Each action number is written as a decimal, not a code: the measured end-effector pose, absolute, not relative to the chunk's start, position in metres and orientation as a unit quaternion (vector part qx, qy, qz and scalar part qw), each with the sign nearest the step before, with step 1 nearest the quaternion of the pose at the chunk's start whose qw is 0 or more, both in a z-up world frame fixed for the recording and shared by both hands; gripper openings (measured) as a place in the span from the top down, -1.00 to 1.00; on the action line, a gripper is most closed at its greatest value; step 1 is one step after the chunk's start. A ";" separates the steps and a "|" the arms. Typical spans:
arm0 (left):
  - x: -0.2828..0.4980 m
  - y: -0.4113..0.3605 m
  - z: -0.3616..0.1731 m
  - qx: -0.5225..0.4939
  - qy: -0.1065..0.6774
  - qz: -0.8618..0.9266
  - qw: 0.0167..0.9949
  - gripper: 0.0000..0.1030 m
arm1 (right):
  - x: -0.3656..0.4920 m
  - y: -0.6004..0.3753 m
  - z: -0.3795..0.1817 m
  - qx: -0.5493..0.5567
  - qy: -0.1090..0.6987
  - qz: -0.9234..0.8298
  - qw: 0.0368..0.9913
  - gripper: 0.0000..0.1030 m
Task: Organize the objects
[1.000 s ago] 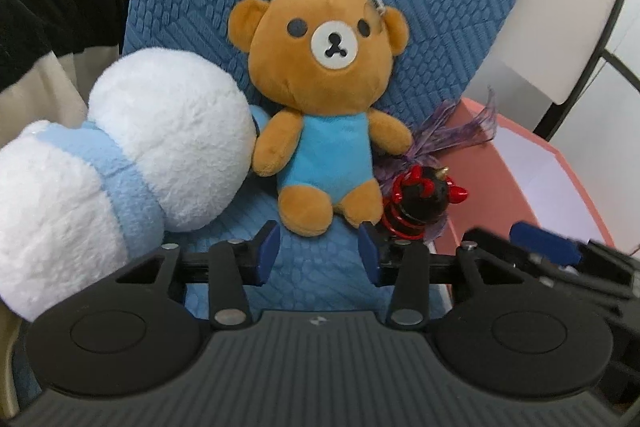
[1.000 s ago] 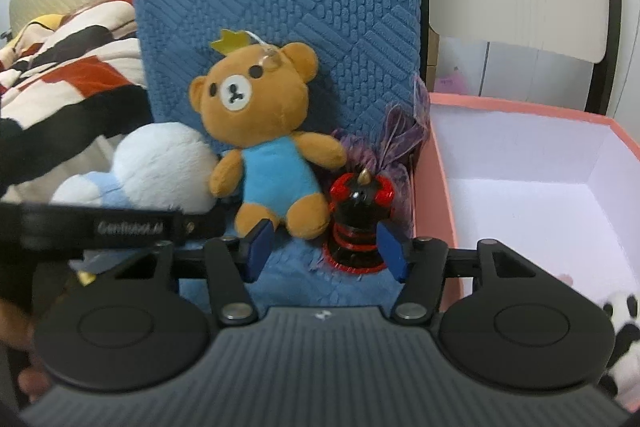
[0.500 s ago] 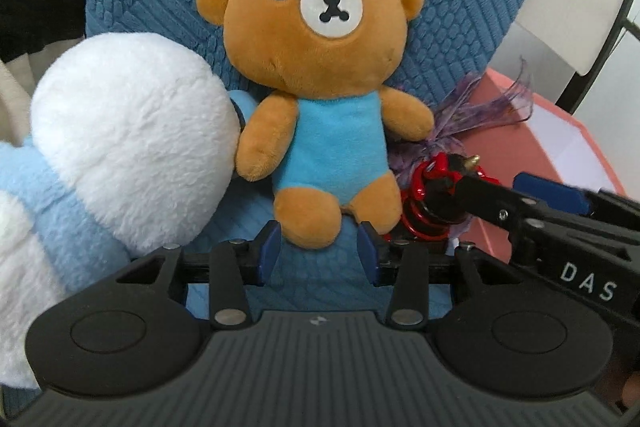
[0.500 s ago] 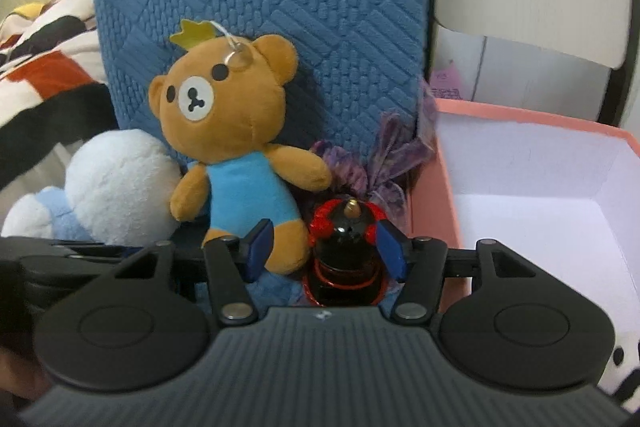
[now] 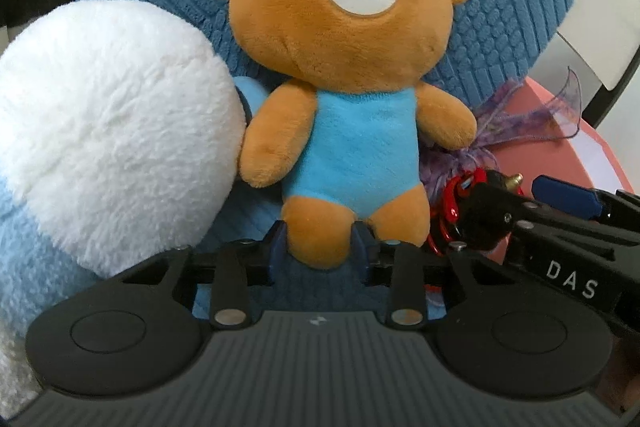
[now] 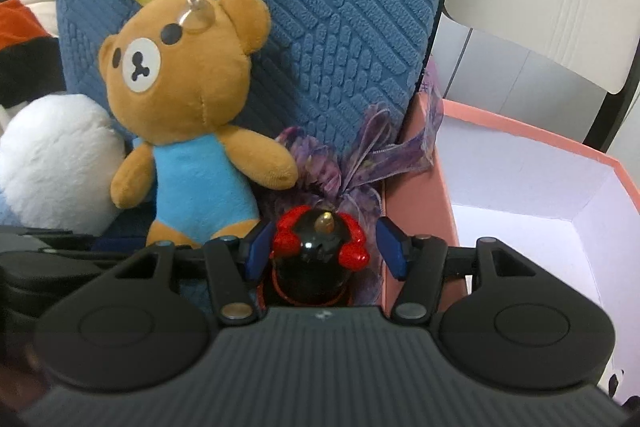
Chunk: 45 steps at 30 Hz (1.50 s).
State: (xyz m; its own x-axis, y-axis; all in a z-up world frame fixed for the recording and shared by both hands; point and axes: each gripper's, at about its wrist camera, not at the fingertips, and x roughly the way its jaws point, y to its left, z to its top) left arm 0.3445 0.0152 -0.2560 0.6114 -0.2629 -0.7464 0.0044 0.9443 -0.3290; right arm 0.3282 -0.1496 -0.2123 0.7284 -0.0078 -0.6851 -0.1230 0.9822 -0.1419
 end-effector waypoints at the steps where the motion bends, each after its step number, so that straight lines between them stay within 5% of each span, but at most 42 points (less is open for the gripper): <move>1: 0.344 0.015 -0.256 -0.148 0.433 -0.075 0.886 0.31 | 0.329 -0.148 -0.213 -0.093 0.368 0.032 0.924 -0.13; 8: 0.331 0.010 -0.245 -0.135 0.424 -0.073 0.893 0.44 | 0.326 -0.145 -0.214 -0.110 0.374 0.032 0.920 0.00; 45: 0.136 0.040 -0.202 -0.155 0.419 -0.064 0.892 0.52 | 0.145 -0.153 -0.190 -0.066 0.381 0.109 0.916 0.01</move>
